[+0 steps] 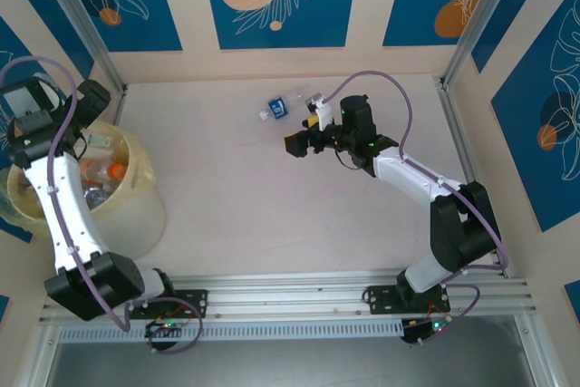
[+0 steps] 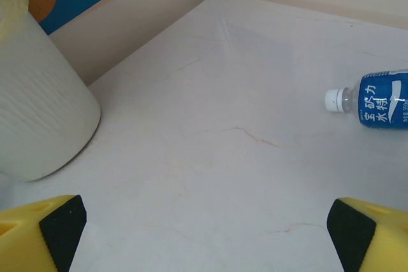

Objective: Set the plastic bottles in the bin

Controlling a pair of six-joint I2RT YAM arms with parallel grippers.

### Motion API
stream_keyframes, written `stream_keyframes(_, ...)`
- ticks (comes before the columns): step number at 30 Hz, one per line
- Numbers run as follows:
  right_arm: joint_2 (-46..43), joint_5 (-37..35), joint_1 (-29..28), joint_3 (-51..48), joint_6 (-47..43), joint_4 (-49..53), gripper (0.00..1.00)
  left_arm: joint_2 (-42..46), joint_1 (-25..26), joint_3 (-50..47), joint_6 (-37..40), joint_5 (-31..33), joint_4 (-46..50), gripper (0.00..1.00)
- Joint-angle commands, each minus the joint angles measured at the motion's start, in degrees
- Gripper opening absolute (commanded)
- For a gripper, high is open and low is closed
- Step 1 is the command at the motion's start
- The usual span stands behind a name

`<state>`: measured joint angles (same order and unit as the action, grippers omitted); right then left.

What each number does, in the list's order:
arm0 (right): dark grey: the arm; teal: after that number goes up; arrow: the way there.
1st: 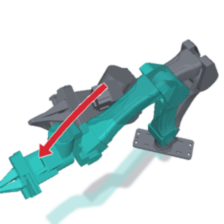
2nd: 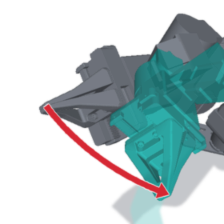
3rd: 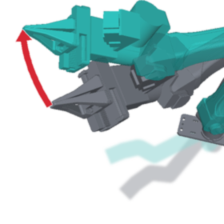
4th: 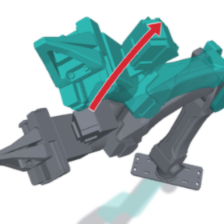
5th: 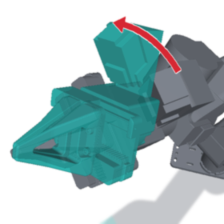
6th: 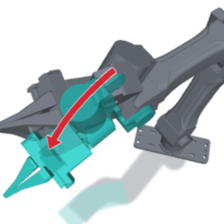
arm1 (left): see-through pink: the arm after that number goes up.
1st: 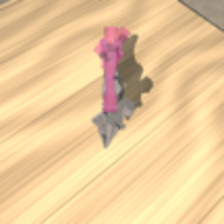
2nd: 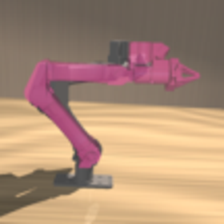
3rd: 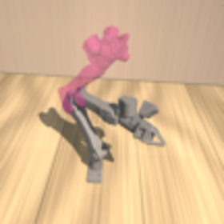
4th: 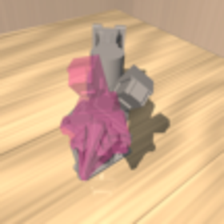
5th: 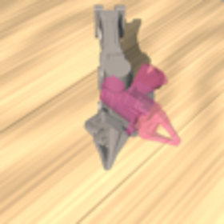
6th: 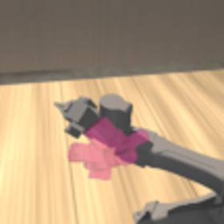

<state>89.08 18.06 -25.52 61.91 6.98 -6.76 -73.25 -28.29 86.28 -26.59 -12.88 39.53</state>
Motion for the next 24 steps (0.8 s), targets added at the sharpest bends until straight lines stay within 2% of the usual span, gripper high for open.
stream_keyframes(1,-0.62,-0.49,-0.50,0.93,-1.68,0.90,0.99,1.85,0.08,-6.28,-2.81,3.83,5.37,1.00)
stream_keyframes(7,-0.39,-0.40,-0.58,1.24,-1.93,1.39,0.99,2.71,0.08,-0.74,-2.79,4.80,9.91,1.00)
stream_keyframes(10,-0.48,-0.49,-0.66,0.68,-1.62,0.84,0.99,4.98,0.05,-3.20,-3.54,7.33,9.86,1.00)
stream_keyframes(16,-0.39,-1.05,-0.72,0.80,-2.07,0.72,0.99,3.22,-0.01,-6.43,-4.15,4.16,9.63,1.00)
stream_keyframes(21,-1.15,-2.85,-0.56,0.70,-0.64,0.08,0.99,4.05,0.21,2.99,-2.52,4.47,10.50,1.00)
stream_keyframes(24,-2.24,-3.52,0.01,-0.50,1.34,-2.23,0.99,3.01,3.16,11.83,-0.48,4.15,13.63,1.00)
